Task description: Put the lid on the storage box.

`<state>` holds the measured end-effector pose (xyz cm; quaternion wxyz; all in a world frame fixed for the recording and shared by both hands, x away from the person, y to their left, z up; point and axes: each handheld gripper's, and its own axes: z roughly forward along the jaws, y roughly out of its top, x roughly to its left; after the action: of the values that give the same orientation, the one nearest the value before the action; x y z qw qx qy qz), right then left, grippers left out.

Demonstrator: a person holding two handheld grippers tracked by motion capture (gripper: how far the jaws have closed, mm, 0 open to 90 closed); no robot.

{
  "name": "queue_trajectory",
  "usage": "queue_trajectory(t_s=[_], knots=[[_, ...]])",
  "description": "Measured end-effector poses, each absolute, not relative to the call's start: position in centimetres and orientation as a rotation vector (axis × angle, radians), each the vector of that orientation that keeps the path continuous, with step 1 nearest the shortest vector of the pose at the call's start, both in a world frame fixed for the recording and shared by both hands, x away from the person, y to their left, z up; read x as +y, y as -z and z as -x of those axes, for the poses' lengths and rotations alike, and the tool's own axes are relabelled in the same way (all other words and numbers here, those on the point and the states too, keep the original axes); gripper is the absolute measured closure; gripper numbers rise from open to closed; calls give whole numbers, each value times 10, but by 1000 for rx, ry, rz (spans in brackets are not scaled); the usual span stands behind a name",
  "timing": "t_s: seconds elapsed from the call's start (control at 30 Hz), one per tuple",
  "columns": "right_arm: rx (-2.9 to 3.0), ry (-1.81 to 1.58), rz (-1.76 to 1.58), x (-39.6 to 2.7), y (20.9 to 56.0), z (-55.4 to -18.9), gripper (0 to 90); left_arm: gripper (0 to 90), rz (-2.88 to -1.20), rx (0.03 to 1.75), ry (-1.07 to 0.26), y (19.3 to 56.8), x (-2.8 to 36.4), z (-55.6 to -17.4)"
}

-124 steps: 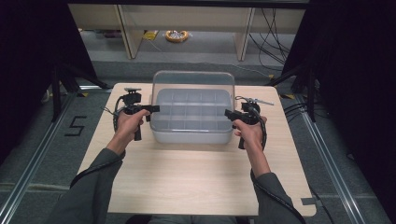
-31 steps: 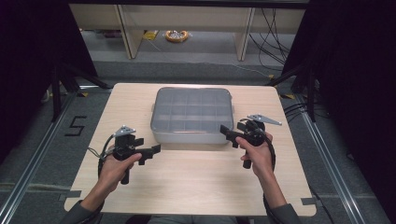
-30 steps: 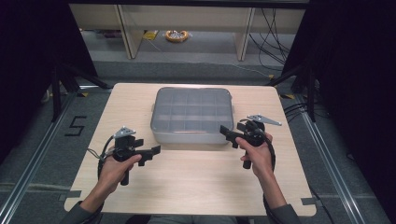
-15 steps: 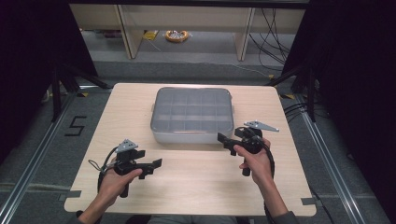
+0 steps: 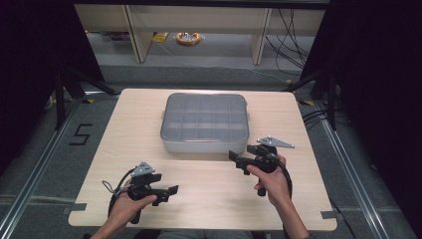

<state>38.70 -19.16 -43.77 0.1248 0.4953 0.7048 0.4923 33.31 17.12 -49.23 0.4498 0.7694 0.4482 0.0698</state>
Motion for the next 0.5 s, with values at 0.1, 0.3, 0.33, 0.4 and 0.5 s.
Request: queue_trajectory(t_s=[0.1,0.3,0.33,0.4,0.5], knots=[[2063,-1464,-1456,-191,439,-383,188,155,-1912,1107,-168,494,171,-331],[2067,-1452,-1486,-189,443,-376,188,156,-1922,1096,-162,494,173,-326],[2094,-1427,-1438,-191,444,-376,188,156,-1934,1095,-158,494,174,-324],[2089,-1429,-1446,-190,445,-373,189,156,-1926,1094,-157,495,173,-321],[2100,-1445,-1439,-189,447,-369,189,156,-1925,1095,-151,496,172,-316]])
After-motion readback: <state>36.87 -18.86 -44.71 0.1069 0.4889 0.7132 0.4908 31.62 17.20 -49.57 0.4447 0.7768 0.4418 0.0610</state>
